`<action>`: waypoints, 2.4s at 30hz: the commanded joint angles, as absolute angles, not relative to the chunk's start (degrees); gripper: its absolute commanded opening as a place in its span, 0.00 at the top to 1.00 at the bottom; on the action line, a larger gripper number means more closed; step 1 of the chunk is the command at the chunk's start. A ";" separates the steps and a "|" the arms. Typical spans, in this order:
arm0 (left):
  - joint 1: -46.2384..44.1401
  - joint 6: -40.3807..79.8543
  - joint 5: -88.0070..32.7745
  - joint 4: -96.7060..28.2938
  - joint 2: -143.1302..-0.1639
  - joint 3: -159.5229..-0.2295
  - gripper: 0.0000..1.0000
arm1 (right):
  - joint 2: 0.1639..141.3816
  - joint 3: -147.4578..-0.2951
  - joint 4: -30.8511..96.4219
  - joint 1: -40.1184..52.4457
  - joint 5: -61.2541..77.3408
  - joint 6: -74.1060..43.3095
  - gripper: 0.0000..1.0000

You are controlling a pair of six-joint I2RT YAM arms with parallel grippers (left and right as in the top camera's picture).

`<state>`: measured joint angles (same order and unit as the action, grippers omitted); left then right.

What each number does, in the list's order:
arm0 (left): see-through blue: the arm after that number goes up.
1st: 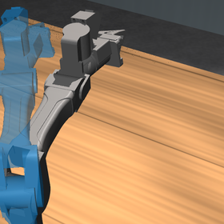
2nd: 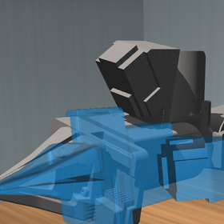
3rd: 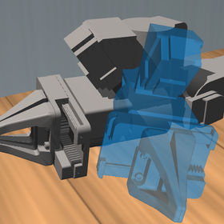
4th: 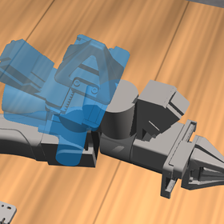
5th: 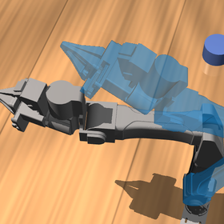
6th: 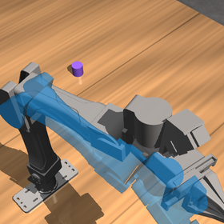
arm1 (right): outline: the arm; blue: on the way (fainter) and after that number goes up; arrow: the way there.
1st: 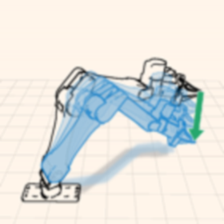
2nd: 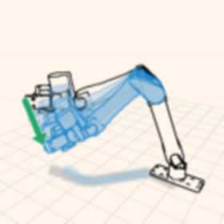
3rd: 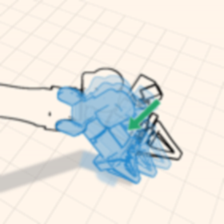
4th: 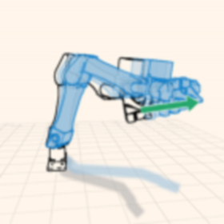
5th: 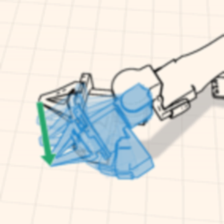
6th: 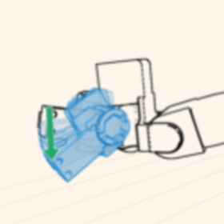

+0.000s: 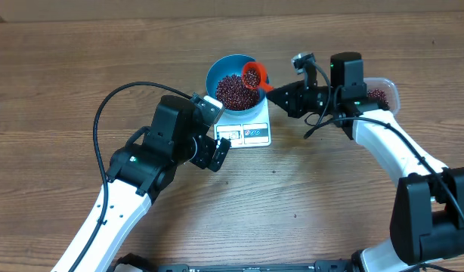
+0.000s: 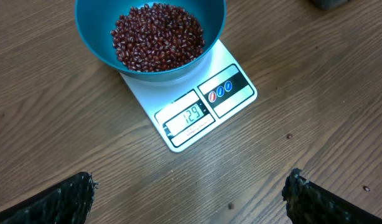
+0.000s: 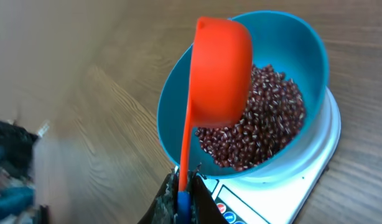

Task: Scoop item into bowl and weigh 150g on scale
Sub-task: 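Lift the filled scoop and carry it over the blue bowl, then tilt the red scoop with the right gripper to pour beans into bowl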

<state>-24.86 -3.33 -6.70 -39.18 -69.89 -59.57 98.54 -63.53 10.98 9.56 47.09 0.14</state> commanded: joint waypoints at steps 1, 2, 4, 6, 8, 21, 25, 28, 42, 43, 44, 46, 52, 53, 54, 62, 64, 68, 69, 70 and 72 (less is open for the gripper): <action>-24.77 -2.76 -7.09 -38.98 -70.19 -59.57 0.00 | 98.56 -63.70 10.35 11.60 45.87 13.19 0.96; -24.77 -2.76 -7.09 -38.98 -70.19 -59.57 0.00 | 98.56 -63.70 10.35 12.01 45.84 16.03 0.96; -24.77 -2.76 -7.09 -38.98 -70.19 -59.57 0.00 | 98.56 -63.70 10.26 13.13 44.86 20.75 0.96; -24.77 -2.76 -7.09 -38.98 -70.19 -59.57 0.01 | 98.56 -63.70 10.17 13.80 41.67 21.10 0.96; -24.77 -2.76 -7.09 -38.98 -70.19 -59.57 0.00 | 98.56 -63.70 10.15 13.87 40.51 21.10 0.96; -24.77 -2.76 -7.09 -38.98 -70.19 -59.57 0.01 | 98.56 -63.70 8.99 13.87 36.03 27.35 0.96; -24.77 -2.76 -7.09 -38.98 -70.19 -59.57 0.00 | 98.56 -63.70 9.06 13.87 36.03 27.31 0.96; -24.77 -2.76 -7.09 -38.98 -70.19 -59.57 0.00 | 98.56 -63.70 9.08 13.87 36.03 27.31 0.96; -24.77 -2.76 -7.09 -38.98 -70.19 -59.57 0.00 | 98.56 -63.70 9.06 13.87 36.03 27.31 0.96; -24.77 -2.76 -7.09 -38.98 -70.19 -59.57 0.00 | 98.56 -63.70 9.06 13.87 36.03 27.31 0.96; -24.77 -2.76 -7.09 -38.98 -70.19 -59.57 0.00 | 98.56 -63.70 9.06 13.87 36.03 27.33 0.96; -24.77 -2.76 -7.09 -38.98 -70.19 -59.57 0.00 | 98.56 -63.70 9.06 13.87 36.03 27.33 0.96; -24.77 -2.76 -7.09 -38.98 -70.19 -59.57 0.01 | 98.56 -63.70 9.06 13.87 36.03 27.33 0.96; -24.77 -2.76 -7.09 -38.98 -70.19 -59.57 0.00 | 98.56 -63.70 9.06 13.87 36.03 27.33 0.96; -24.77 -2.76 -7.09 -38.98 -70.19 -59.57 0.00 | 98.56 -63.70 9.06 13.87 36.03 27.33 0.96; -24.77 -2.76 -7.09 -38.98 -70.19 -59.57 0.00 | 98.56 -63.70 9.06 13.87 36.03 27.33 0.96; -24.77 -2.76 -7.09 -38.98 -70.19 -59.57 0.00 | 98.56 -63.70 9.06 13.87 36.03 27.33 0.96; -24.77 -2.76 -7.09 -38.98 -70.19 -59.57 0.00 | 98.56 -63.70 9.08 13.87 36.03 27.33 0.96; -24.77 -2.76 -7.09 -38.98 -70.19 -59.57 0.01 | 98.56 -63.70 9.10 13.87 36.05 27.31 0.96; -24.77 -2.76 -7.09 -38.98 -70.19 -59.57 0.00 | 98.56 -63.70 9.10 13.87 36.05 27.31 0.96; -24.77 -2.76 -7.09 -38.98 -70.19 -59.57 0.00 | 98.56 -63.70 9.08 13.87 36.03 27.35 0.96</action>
